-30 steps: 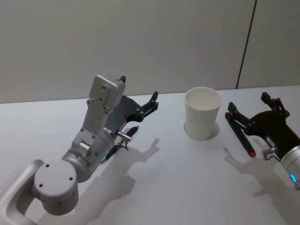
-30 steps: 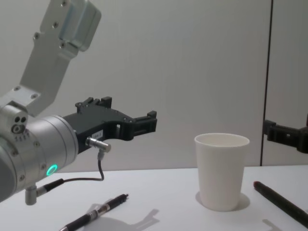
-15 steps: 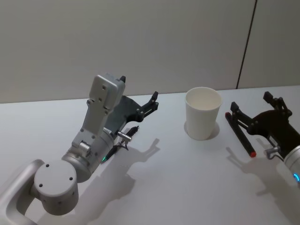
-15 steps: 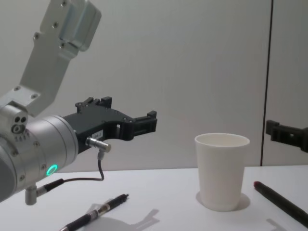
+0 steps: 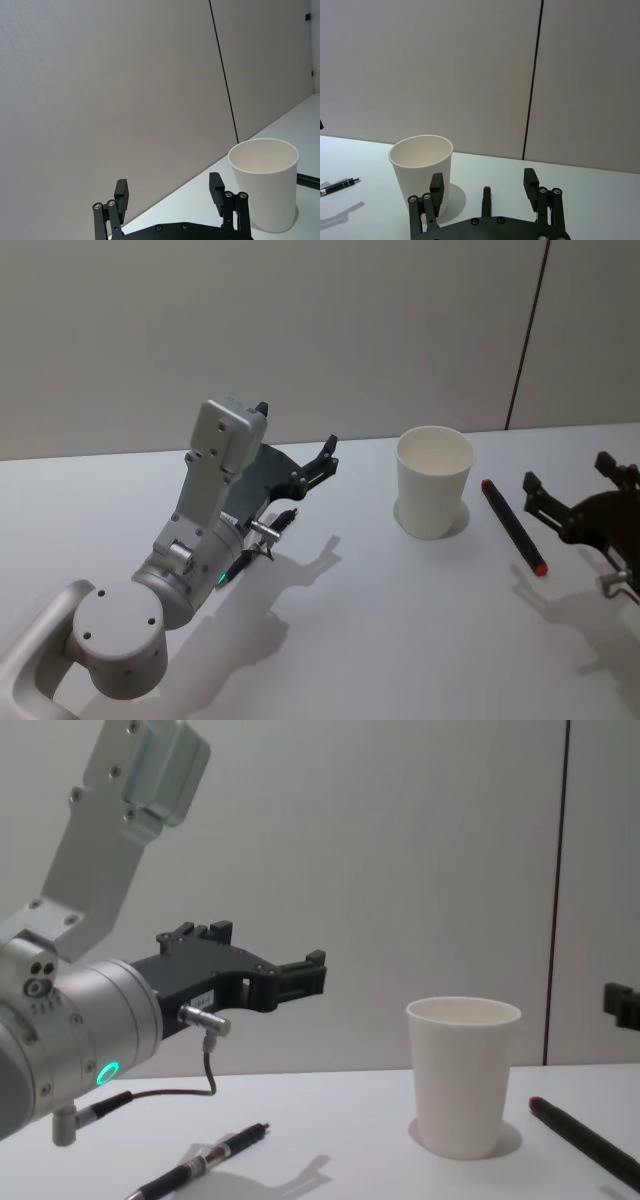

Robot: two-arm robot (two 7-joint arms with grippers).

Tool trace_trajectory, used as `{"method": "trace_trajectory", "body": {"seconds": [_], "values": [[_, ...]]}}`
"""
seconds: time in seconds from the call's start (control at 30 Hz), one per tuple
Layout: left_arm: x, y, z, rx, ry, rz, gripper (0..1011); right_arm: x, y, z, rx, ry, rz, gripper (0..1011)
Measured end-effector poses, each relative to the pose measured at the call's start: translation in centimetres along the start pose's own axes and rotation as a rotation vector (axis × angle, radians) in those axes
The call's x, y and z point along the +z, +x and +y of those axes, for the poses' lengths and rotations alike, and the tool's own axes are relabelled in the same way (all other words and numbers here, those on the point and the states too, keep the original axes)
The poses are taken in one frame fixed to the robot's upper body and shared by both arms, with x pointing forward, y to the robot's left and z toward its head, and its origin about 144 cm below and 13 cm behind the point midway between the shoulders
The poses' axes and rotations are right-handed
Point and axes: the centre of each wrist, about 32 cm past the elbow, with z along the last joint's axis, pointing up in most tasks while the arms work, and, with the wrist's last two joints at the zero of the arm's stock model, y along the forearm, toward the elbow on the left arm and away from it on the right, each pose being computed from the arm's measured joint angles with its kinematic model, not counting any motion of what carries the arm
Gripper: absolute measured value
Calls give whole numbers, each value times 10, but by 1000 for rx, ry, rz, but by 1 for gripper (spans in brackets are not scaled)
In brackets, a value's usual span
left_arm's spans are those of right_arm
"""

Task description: Place the pen into the pen holder.

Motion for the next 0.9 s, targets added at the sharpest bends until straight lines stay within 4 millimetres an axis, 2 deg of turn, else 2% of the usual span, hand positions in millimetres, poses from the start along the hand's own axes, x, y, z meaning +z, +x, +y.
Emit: {"method": "trace_trajectory", "body": {"seconds": [0.53, 0.9], "values": [[0, 0, 0, 0, 0, 0, 1001, 12, 6, -23, -54, -41, 41, 1002], [0, 0, 0, 0, 0, 0, 1001, 23, 13, -15, -99, -85, 68, 1001]]}}
